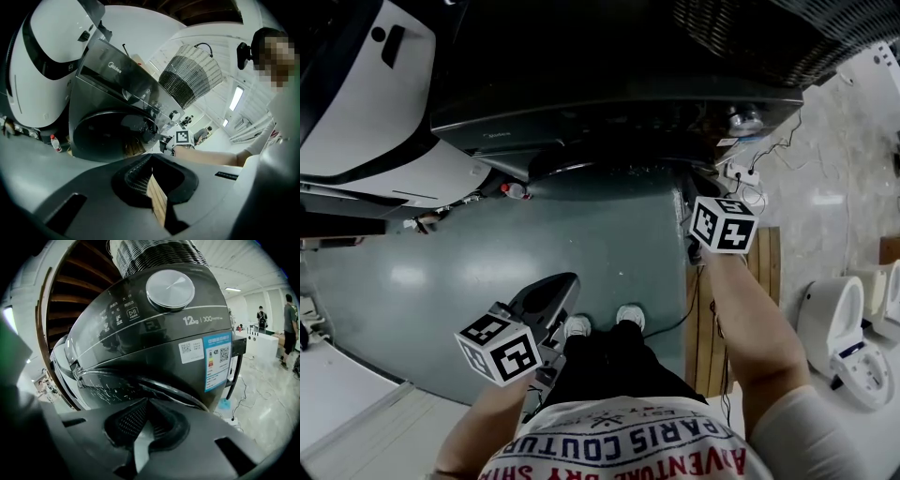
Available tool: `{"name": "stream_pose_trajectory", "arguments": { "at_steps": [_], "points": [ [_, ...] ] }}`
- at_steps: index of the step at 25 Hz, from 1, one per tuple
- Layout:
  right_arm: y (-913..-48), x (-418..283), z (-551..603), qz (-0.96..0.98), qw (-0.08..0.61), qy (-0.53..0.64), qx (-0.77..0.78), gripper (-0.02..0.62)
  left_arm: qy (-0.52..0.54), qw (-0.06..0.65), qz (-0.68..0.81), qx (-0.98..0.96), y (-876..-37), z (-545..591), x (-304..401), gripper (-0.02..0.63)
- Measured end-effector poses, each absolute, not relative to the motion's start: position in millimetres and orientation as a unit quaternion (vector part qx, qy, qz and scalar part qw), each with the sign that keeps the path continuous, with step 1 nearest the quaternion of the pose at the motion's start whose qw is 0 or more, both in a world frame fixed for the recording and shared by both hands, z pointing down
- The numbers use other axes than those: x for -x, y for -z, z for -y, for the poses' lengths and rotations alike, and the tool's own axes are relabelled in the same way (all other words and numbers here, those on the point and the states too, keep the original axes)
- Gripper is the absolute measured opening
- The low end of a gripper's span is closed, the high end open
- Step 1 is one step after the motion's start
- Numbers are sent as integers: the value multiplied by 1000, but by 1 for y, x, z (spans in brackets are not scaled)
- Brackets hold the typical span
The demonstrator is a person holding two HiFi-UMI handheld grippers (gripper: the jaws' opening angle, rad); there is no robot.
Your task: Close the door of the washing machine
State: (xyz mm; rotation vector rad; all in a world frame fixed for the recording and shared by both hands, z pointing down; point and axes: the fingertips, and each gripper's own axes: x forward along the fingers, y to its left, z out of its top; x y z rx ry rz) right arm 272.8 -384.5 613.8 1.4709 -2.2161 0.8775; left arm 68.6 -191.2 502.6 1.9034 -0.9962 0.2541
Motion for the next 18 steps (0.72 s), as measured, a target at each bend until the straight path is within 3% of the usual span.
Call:
{"name": "stream_pose_trajectory", "arguments": {
  "at_steps": [12,18],
  "points": [
    [-569,-265,334,833,215,-256,-442,21,-116,457,383,-794,-474,176,-85,25],
    [-496,-242,268,847,185,-284,-410,21,-116,425,369,-819,-438,166,-84,25]
  ]
}}
